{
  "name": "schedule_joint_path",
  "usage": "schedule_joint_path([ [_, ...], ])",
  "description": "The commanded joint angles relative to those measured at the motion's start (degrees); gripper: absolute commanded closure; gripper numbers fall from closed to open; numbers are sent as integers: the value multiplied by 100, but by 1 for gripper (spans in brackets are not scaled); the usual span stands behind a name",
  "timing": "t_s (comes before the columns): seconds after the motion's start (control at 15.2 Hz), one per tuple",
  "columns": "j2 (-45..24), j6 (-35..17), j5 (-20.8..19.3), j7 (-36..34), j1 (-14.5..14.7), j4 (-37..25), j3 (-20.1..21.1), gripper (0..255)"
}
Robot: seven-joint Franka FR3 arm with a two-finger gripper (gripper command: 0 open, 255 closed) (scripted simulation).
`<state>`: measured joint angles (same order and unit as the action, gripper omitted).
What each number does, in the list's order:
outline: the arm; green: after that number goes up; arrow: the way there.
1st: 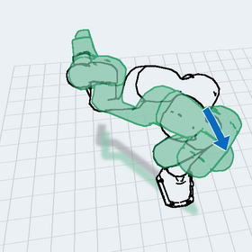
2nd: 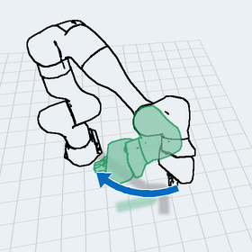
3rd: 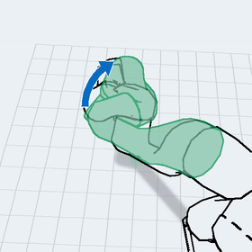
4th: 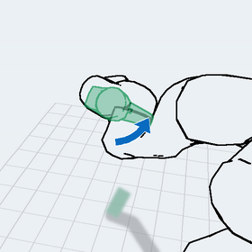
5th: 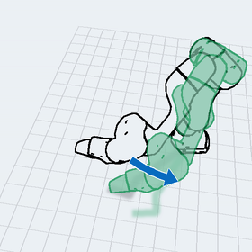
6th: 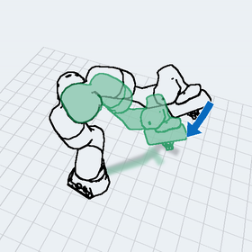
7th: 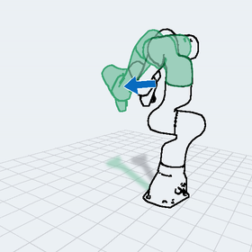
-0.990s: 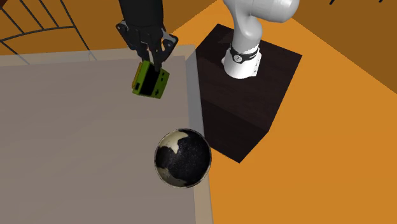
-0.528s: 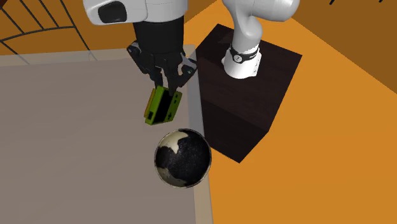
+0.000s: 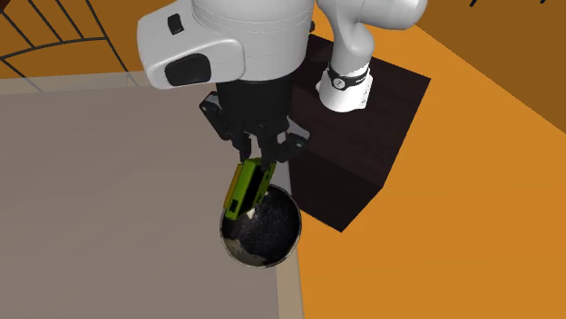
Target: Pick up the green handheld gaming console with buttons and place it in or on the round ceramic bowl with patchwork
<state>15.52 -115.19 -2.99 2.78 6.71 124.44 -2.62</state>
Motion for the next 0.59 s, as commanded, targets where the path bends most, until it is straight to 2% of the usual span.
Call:
schedule_joint_path([
  [0.0, -31, -155, -1, -16, 2, 120, 4, 255],
  [0.53, -182, -783, -14, -37, -2, 598, -5, 255],
])
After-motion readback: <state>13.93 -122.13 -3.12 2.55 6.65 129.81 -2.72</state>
